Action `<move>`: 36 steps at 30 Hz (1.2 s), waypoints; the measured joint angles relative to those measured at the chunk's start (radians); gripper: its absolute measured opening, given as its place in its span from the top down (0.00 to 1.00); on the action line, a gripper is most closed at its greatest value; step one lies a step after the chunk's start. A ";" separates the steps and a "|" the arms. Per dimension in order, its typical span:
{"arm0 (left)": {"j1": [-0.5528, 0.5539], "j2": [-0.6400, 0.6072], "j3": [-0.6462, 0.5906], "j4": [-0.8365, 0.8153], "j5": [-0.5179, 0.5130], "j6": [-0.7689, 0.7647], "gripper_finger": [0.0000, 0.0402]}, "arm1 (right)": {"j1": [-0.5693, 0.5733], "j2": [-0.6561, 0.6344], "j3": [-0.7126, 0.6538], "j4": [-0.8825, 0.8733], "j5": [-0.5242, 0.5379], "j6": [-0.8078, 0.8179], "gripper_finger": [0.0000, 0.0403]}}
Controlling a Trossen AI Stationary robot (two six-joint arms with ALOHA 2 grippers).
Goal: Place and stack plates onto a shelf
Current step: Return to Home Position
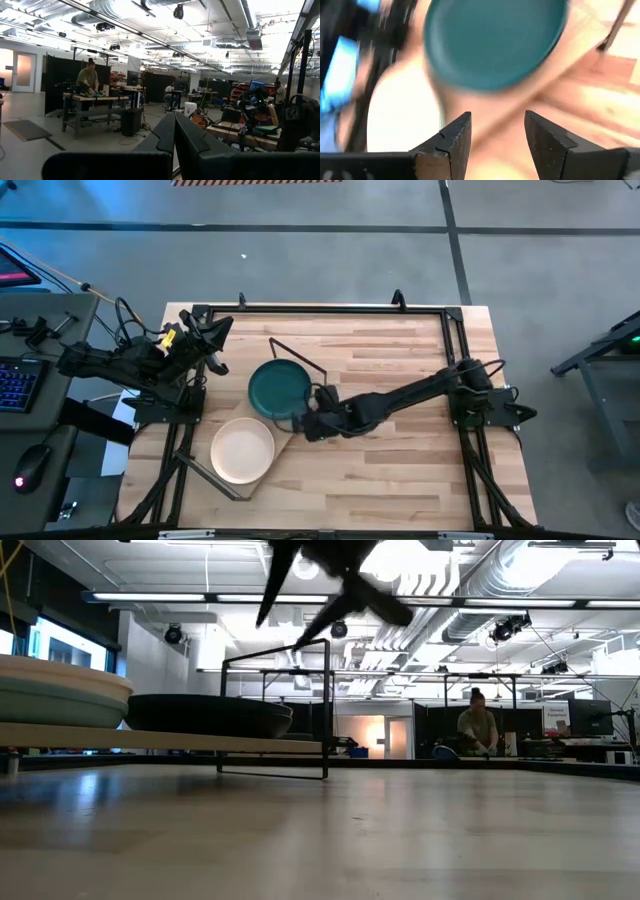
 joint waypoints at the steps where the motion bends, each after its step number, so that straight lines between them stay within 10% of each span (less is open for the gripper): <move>1: -0.001 0.000 0.000 -0.002 0.000 0.000 1.00 | 0.008 -0.022 0.000 -0.014 -0.044 -0.062 0.59; 6: -0.001 -0.007 0.000 -0.048 0.150 -0.073 1.00 | 0.013 -0.155 0.000 -0.179 -0.216 -0.272 0.59; 11: -0.001 -0.013 0.000 -0.164 0.462 -0.300 1.00 | 0.013 -0.290 0.000 -0.537 -0.198 -0.407 0.59; 15: -0.001 -0.011 -0.001 -0.233 0.491 -0.399 1.00 | 0.010 -0.413 -0.075 -0.649 -0.182 -0.499 0.59; 25: -0.001 -0.011 -0.001 -0.216 0.261 -0.502 1.00 | -0.007 -0.941 -0.724 -0.073 -0.238 -0.574 0.59; 36: -0.001 0.050 -0.001 -0.205 0.374 -0.561 1.00 | -0.095 -1.150 -0.982 0.618 -0.210 -0.796 0.59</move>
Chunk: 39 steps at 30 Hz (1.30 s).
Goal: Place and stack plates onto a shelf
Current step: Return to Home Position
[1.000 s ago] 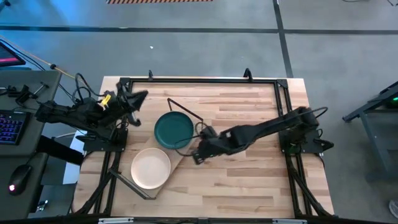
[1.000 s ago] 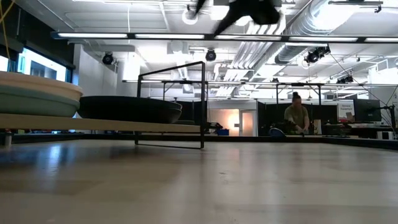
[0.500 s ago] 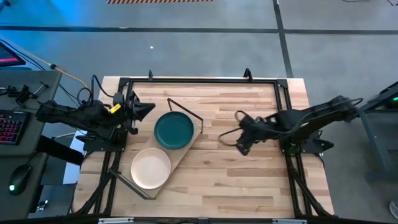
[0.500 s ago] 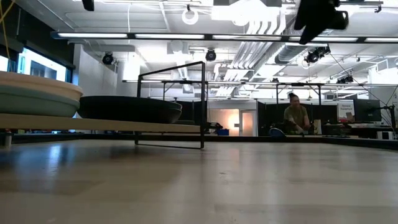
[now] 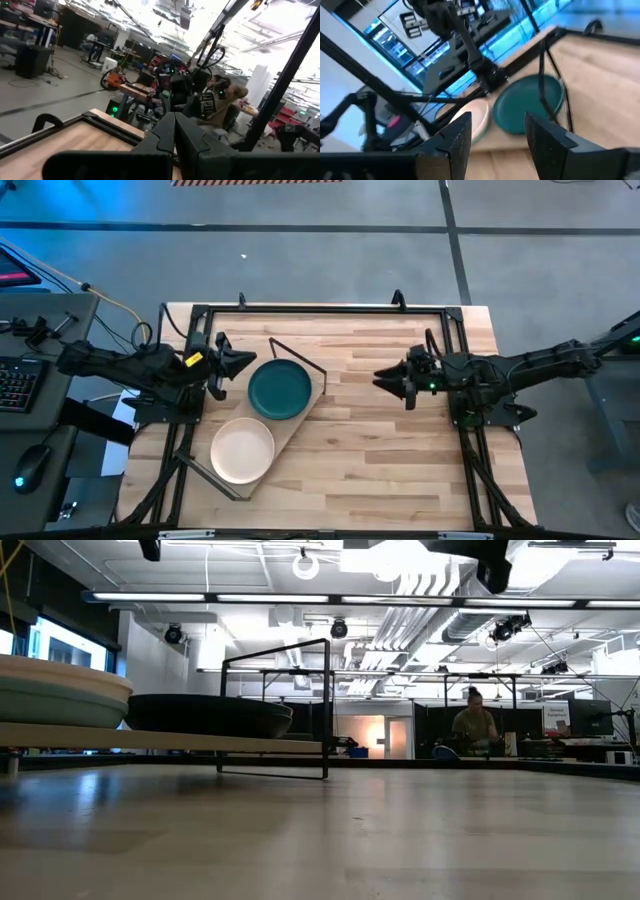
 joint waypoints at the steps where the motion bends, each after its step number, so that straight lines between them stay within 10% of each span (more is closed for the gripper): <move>1: 0.000 0.005 0.000 0.005 0.001 0.001 1.00 | -0.005 0.000 0.001 0.009 0.005 -0.026 0.59; 39: 0.076 -0.164 0.000 -0.181 0.047 0.133 1.00 | -0.025 0.000 0.034 0.017 0.025 -0.124 0.59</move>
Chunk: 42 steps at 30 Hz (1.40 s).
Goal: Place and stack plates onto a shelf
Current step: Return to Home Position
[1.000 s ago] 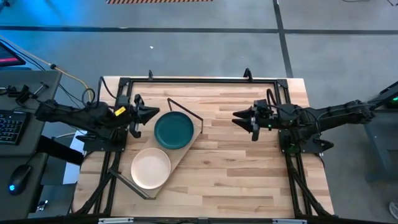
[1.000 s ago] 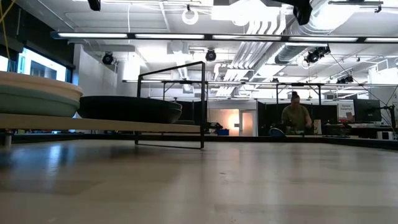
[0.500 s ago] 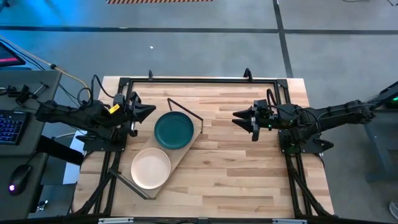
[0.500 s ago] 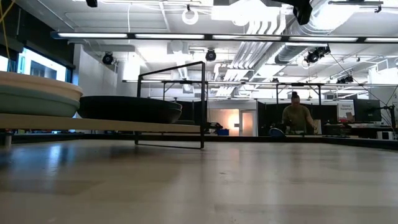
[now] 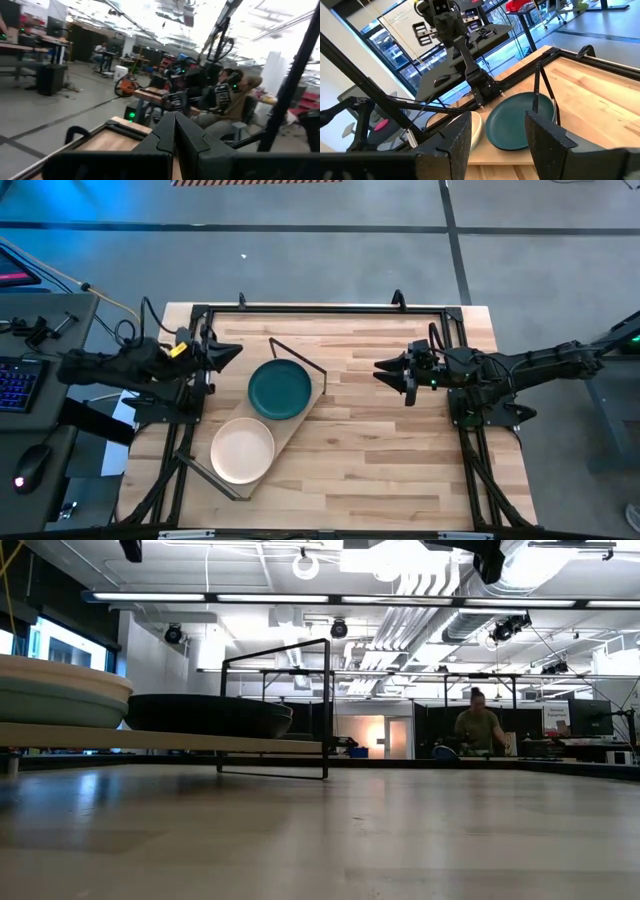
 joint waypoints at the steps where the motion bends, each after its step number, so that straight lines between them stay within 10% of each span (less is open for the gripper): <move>1: 0.024 -0.013 -0.009 -0.002 0.021 0.000 1.00 | 0.000 0.000 0.000 -0.001 0.000 0.003 0.59; 12: 0.245 -0.160 -0.191 0.048 0.174 -0.117 1.00 | 0.000 0.000 0.000 -0.006 0.000 0.044 0.59; 27: 0.205 -0.258 -0.543 0.404 0.105 -0.231 1.00 | 0.000 0.000 0.000 -0.006 0.000 0.117 0.59; 42: 0.198 -0.258 -0.551 0.275 0.142 -0.256 1.00 | 0.003 -0.075 0.000 -0.180 -0.094 0.148 0.61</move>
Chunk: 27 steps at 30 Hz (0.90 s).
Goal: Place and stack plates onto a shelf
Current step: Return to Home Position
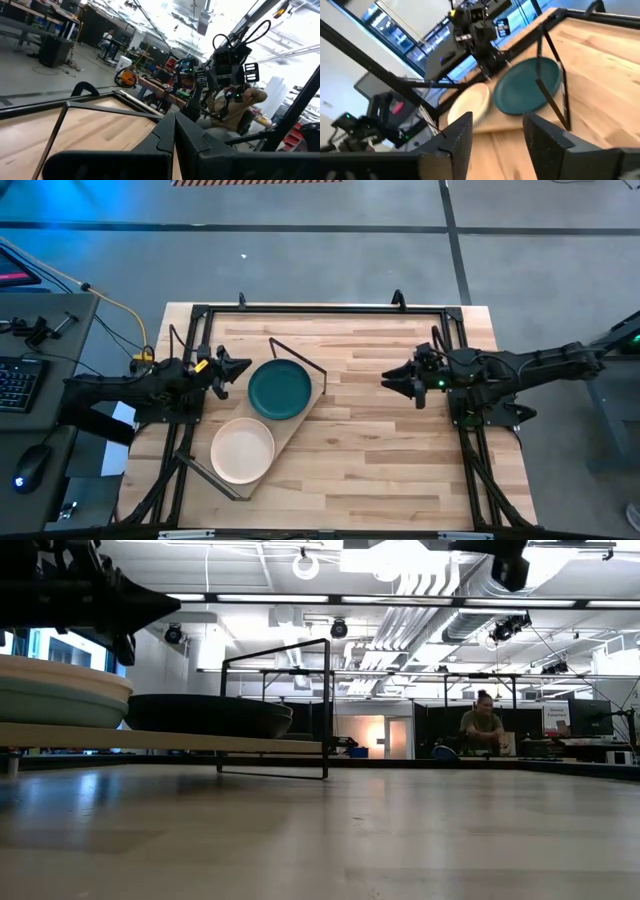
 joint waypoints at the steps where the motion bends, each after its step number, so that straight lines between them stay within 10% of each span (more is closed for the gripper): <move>1: 0.000 0.000 0.000 -0.002 0.000 -0.004 1.00 | 0.000 -0.016 0.000 -0.027 -0.002 -0.002 0.63; 10: 0.000 0.000 0.000 0.003 -0.008 -0.016 1.00 | 0.000 -0.220 0.000 -0.255 -0.044 -0.076 0.96; 15: 0.000 0.000 0.000 0.003 -0.008 -0.016 1.00 | 0.000 -0.297 -0.002 -0.319 -0.043 -0.143 0.96; 27: 0.000 0.000 0.000 -0.003 -0.009 -0.016 1.00 | -0.001 -0.509 -0.414 0.140 -0.131 -0.115 1.00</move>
